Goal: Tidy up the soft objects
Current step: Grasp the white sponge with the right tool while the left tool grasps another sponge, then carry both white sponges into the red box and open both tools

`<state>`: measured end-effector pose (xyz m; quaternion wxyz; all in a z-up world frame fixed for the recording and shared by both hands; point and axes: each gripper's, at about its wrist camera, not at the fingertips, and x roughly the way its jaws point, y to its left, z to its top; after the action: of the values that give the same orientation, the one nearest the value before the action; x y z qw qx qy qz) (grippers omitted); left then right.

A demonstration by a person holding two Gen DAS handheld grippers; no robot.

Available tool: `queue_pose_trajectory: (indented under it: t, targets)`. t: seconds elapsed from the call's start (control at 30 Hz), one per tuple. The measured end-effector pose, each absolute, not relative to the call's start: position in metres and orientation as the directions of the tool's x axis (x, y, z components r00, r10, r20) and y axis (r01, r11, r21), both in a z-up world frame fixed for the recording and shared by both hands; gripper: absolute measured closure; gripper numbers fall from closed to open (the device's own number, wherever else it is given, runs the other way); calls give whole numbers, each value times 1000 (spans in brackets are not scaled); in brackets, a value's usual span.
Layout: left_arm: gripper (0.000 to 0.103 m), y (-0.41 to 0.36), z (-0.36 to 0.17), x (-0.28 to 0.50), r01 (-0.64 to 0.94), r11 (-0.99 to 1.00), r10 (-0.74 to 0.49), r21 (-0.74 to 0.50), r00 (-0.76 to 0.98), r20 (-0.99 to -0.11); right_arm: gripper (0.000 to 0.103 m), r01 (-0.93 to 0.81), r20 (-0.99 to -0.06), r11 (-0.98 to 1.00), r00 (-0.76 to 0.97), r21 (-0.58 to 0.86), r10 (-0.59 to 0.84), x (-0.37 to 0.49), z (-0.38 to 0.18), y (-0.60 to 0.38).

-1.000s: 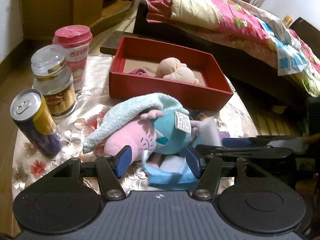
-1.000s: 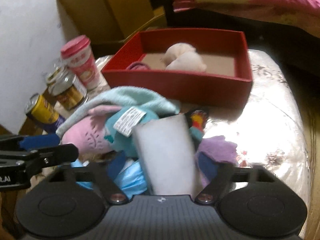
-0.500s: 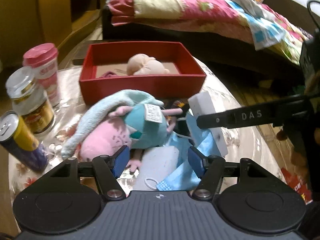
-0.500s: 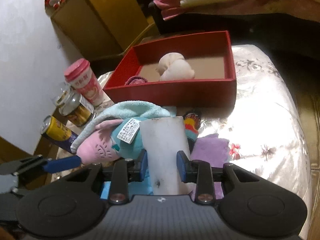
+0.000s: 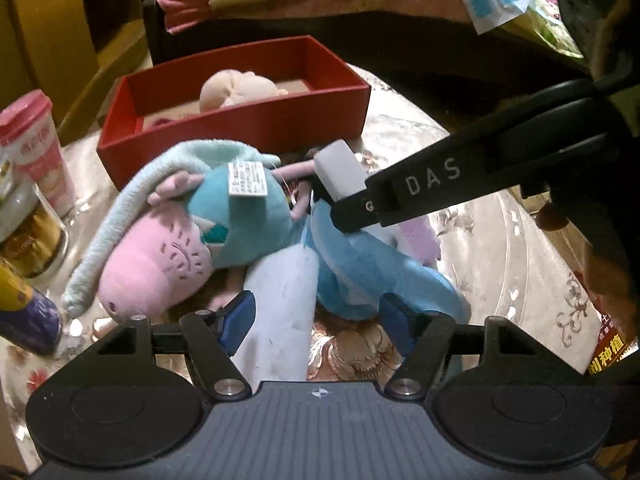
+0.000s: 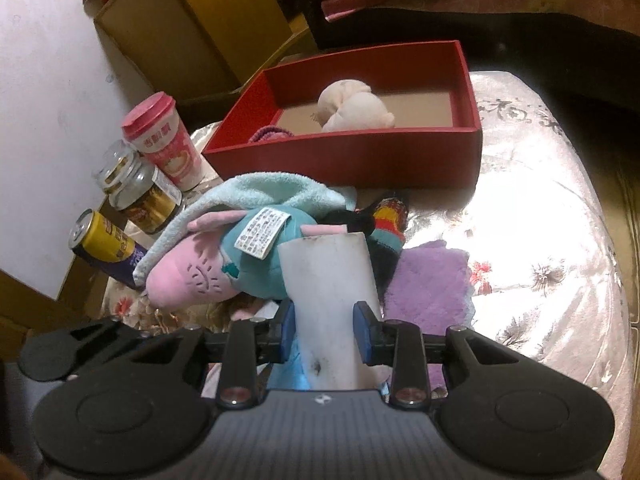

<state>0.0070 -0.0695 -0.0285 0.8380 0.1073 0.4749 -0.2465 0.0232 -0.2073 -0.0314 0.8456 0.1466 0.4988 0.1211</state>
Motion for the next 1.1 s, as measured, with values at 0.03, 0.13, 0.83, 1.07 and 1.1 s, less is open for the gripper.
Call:
queue_pose_trajectory:
  t: [0.03,0.13,0.83,1.07,1.1]
  targets:
    - [35,-70,-30,7,508,860,-303,-50,430,-850,94,-58,-809,930,475,363,346,23,-31,-206]
    - [76,-74,-39,10,460,888,-234,-5,442,-866,94,-53,-811,930,473,365,345,23,-32,-206]
    - [59,-55,-6,3,451,865,-406,-219,372,-835,52,5,-853,964,468,266,233,29,-43,-215]
    - [36,-71,0,-4,514,841,-420,-171,419,-805,52,16,-857,956,448,293,255,31,-46,-219]
    - [38,-68,0,-3,493,856,-395,-155,431,-811,54,11,-854,958,455,288,251,31,-45,-220]
